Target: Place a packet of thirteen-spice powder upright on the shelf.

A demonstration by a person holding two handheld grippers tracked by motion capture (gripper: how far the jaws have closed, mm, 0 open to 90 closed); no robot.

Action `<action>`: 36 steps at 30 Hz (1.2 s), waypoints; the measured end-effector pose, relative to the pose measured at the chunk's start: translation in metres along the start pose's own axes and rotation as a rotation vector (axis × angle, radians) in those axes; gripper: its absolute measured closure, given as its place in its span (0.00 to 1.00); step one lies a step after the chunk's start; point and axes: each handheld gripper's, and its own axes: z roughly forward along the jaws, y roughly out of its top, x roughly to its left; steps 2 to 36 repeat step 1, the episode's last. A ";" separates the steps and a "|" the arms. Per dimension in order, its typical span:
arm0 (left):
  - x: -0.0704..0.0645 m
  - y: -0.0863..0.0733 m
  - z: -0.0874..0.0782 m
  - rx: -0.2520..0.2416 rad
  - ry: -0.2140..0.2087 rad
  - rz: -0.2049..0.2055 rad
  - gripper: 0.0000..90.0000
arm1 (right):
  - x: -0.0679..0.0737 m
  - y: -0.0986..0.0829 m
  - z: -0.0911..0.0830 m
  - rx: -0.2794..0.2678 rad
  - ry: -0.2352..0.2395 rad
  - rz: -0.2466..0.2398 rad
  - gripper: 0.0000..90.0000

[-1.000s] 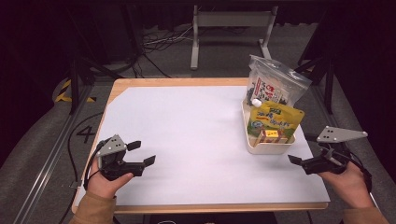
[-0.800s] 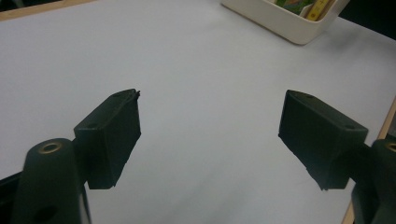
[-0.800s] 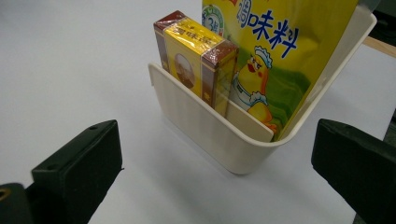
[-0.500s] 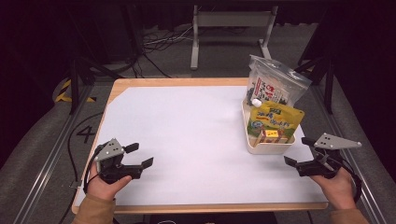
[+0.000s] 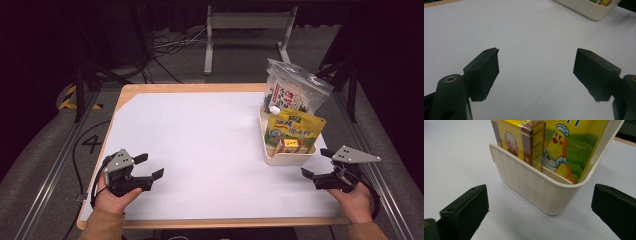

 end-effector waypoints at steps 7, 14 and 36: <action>0.001 0.000 0.000 0.000 0.004 0.000 0.23 | 0.000 0.000 -0.001 -0.006 -0.002 0.001 0.01; 0.001 0.000 0.000 0.000 0.004 0.000 0.23 | 0.000 0.000 -0.001 -0.006 -0.002 0.001 0.01; 0.001 0.000 0.000 0.000 0.004 0.000 0.23 | 0.000 0.000 -0.001 -0.006 -0.002 0.001 0.01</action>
